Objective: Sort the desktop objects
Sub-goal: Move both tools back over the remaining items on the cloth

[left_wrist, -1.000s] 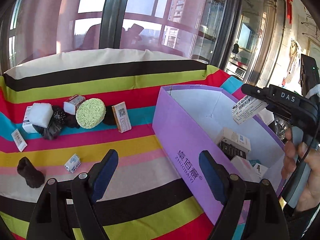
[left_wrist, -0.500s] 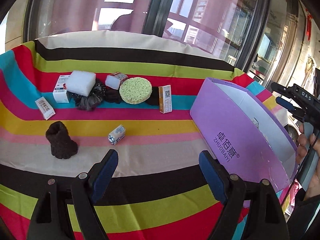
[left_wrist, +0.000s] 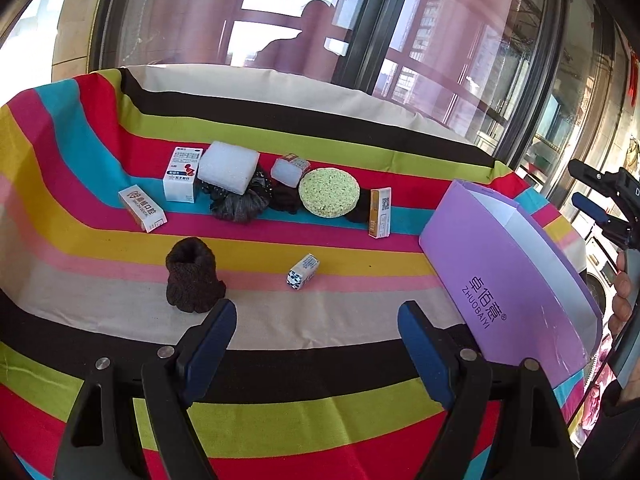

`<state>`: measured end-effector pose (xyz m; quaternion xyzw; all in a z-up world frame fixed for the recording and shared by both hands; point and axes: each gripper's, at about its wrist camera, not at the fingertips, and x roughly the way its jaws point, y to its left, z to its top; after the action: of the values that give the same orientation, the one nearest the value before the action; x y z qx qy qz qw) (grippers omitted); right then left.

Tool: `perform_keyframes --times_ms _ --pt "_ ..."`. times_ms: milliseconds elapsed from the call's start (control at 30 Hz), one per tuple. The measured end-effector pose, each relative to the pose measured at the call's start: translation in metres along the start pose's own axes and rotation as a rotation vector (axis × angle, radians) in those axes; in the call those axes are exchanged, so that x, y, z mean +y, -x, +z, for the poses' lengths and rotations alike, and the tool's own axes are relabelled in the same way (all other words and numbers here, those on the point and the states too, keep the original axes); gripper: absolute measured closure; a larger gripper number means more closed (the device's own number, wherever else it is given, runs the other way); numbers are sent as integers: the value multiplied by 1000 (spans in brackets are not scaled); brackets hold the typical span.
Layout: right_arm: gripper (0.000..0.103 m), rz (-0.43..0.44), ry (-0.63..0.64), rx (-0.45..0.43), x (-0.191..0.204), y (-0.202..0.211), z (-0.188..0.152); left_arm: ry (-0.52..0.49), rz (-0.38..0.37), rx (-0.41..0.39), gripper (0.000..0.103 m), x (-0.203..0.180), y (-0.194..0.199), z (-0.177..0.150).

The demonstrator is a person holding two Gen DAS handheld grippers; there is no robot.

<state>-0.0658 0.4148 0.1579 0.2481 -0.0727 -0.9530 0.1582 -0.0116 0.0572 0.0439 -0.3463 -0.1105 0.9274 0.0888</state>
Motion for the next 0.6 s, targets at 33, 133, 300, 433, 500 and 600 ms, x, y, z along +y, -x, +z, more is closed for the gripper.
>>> perform_keyframes --times_ms 33,133,300,433,500,600 --pt "24 11 9 3 6 -2 0 2 1 -2 19 2 1 1" --pt "24 32 22 15 25 -10 -1 2 7 -7 19 7 3 3" --pt "24 64 40 56 56 -35 -3 -12 15 -21 19 17 4 15" --pt "24 63 107 91 86 -62 -7 -46 28 -31 19 25 1 27" --pt "24 59 141 123 98 -80 -13 -65 44 -34 19 30 0 35" --pt "24 45 170 185 108 -111 -28 -53 64 -26 19 41 -6 47"
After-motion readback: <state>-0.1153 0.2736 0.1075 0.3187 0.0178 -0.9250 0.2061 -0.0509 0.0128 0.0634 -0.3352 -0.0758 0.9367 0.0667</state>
